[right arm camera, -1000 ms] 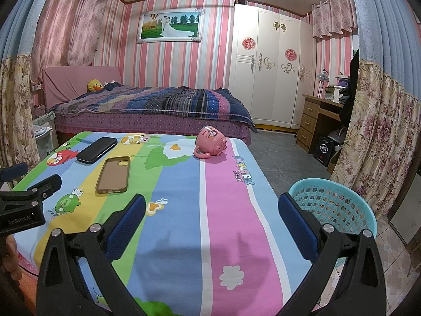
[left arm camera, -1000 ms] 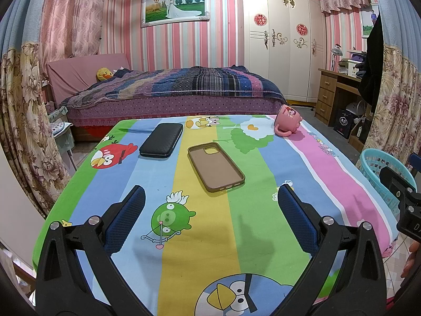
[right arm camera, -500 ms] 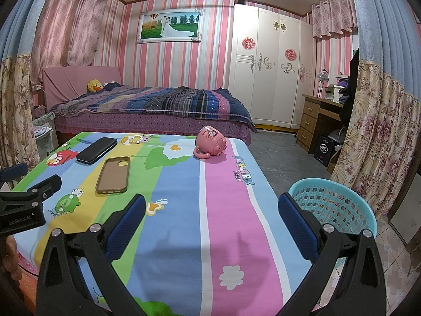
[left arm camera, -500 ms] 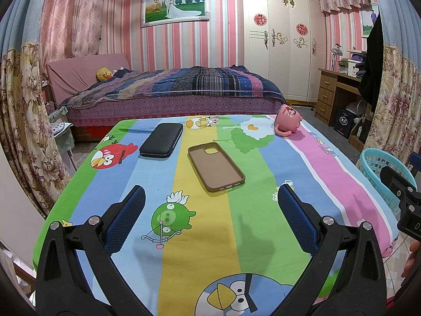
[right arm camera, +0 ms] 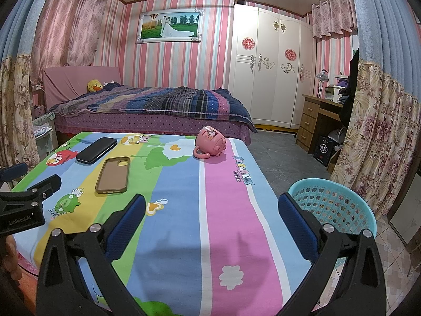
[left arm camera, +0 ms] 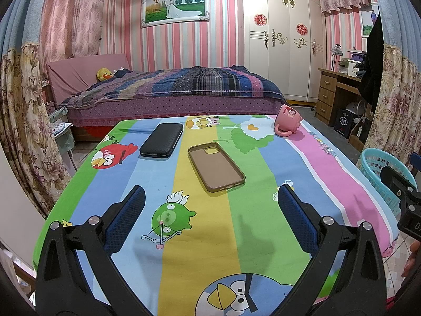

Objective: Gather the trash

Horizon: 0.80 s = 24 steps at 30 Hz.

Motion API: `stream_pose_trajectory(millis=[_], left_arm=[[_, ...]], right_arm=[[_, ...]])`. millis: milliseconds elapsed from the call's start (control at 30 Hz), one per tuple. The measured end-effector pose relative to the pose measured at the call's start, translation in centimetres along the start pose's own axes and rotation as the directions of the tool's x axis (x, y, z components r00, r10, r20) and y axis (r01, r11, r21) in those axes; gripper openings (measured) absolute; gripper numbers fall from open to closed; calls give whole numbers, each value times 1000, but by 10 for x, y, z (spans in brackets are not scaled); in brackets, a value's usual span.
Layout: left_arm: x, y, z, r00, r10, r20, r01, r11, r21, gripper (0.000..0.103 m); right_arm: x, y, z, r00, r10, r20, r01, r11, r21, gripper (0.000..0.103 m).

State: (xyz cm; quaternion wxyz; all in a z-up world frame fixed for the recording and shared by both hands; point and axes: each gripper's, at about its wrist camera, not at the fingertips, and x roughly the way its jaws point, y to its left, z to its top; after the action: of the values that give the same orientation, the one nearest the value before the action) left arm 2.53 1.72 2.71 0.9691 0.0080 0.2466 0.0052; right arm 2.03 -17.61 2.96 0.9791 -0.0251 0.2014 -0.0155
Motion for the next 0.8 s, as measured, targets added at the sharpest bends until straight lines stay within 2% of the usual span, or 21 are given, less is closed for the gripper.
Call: stream_pose_trajectory(millis=[800], left_arm=[[-1,0,0,1000,2,5,-2,1000,2,97]], right_arm=[[0,0,0,1000,-1,1,1,1000,-1,98]])
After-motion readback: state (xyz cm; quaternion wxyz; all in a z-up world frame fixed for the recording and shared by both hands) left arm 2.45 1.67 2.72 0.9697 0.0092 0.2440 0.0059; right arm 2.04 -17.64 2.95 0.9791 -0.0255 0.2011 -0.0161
